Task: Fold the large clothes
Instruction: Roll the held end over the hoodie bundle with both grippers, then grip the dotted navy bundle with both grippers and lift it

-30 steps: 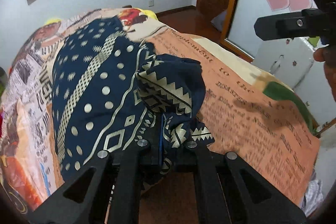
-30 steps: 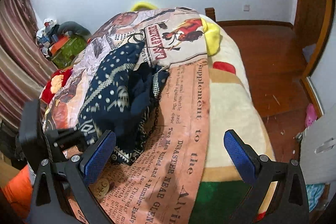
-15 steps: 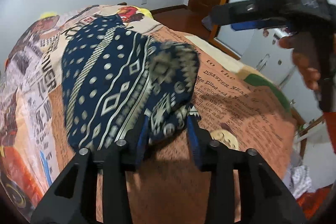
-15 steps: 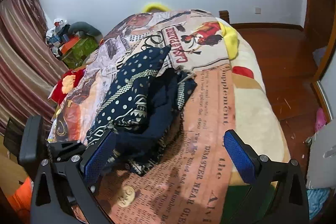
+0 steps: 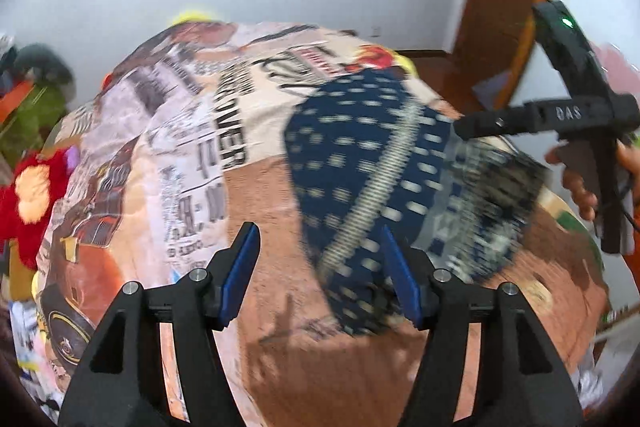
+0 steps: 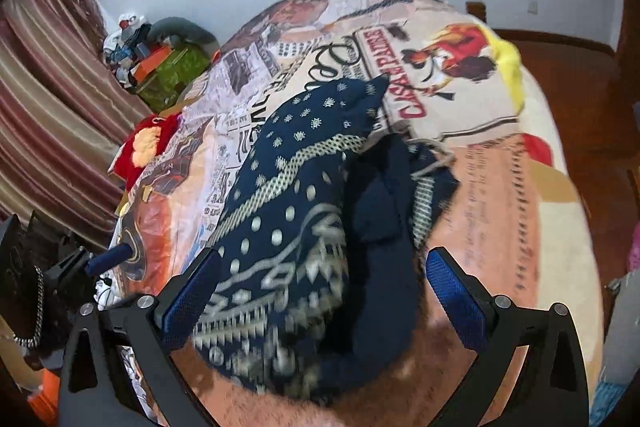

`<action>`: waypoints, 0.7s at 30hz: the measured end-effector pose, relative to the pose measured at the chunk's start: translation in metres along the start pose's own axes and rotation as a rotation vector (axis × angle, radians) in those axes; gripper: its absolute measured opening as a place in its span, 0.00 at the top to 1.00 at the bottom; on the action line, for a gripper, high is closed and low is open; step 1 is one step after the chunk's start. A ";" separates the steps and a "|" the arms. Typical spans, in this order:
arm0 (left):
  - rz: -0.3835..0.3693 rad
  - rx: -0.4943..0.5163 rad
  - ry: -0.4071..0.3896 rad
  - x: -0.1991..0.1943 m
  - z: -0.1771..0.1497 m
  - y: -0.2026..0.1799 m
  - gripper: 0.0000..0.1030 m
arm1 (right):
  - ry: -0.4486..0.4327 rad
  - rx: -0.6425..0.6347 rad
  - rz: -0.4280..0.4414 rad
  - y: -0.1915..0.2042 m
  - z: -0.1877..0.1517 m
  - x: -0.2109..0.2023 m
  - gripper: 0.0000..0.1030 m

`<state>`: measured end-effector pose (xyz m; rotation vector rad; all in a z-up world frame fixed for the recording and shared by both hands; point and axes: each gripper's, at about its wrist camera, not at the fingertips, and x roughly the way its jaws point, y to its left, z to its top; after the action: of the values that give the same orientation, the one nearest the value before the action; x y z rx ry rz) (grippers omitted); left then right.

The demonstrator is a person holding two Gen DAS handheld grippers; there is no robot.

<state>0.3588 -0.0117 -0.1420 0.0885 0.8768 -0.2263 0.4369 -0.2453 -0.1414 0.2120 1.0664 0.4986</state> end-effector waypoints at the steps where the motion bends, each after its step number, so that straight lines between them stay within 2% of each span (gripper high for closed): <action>1: -0.003 -0.032 0.012 0.010 0.005 0.009 0.40 | 0.008 0.001 -0.014 0.000 0.006 0.009 0.04; 3: -0.028 -0.091 0.032 0.027 0.013 0.021 0.40 | 0.035 -0.003 -0.023 0.000 0.017 0.027 0.10; 5: -0.063 -0.152 0.053 0.041 0.018 0.029 0.40 | 0.075 0.000 -0.015 0.000 0.023 0.042 0.23; 6: -0.087 -0.181 0.063 0.048 0.020 0.032 0.40 | 0.099 0.004 0.000 0.000 0.026 0.051 0.26; 8: -0.132 -0.232 0.090 0.064 0.022 0.036 0.40 | 0.131 0.020 0.054 -0.001 0.027 0.063 0.41; 9: -0.145 -0.245 0.099 0.069 0.022 0.036 0.40 | 0.142 0.030 0.082 -0.001 0.028 0.067 0.44; 11: -0.163 -0.259 0.112 0.078 0.022 0.034 0.40 | 0.151 0.049 0.129 -0.001 0.026 0.070 0.60; 12: -0.166 -0.257 0.114 0.080 0.022 0.032 0.40 | 0.149 0.056 0.135 -0.001 0.025 0.070 0.62; 13: -0.163 -0.250 0.112 0.080 0.021 0.030 0.40 | 0.145 0.057 0.142 0.001 0.024 0.068 0.69; 14: -0.160 -0.241 0.106 0.079 0.020 0.028 0.40 | 0.138 0.051 0.145 0.003 0.023 0.065 0.77; 16: -0.161 -0.226 0.100 0.075 0.020 0.027 0.40 | 0.104 0.022 0.127 0.009 0.021 0.053 0.86; 21: -0.169 -0.185 0.067 0.055 0.026 0.017 0.40 | 0.010 -0.045 0.128 0.029 0.010 0.010 0.90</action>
<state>0.4164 -0.0080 -0.1680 -0.1510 0.9695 -0.3000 0.4413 -0.2144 -0.1333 0.2389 1.0541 0.6387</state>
